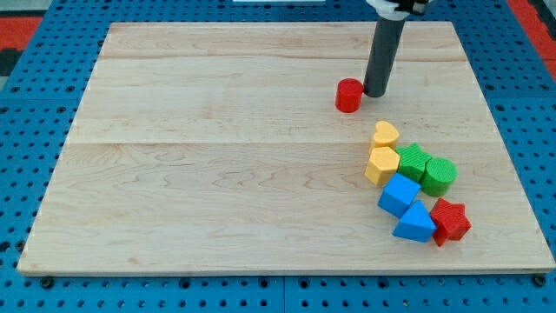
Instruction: Move the red circle towards the top center of the board
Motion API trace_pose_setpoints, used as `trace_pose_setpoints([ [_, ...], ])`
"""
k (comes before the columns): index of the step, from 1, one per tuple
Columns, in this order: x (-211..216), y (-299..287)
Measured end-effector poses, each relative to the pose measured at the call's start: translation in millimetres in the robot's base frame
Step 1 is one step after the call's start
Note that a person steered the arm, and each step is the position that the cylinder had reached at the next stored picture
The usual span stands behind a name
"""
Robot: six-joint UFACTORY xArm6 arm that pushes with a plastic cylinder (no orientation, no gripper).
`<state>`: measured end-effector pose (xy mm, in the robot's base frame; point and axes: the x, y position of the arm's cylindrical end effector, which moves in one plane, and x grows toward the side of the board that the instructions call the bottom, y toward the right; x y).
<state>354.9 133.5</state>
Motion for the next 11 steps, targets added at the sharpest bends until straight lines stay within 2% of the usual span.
trace_pose_setpoints([
  [2,-5,-13],
  [4,-8,-54],
  [5,-8,-23],
  [6,27,-21],
  [7,32,-25],
  [10,29,-99],
  [11,12,-135],
])
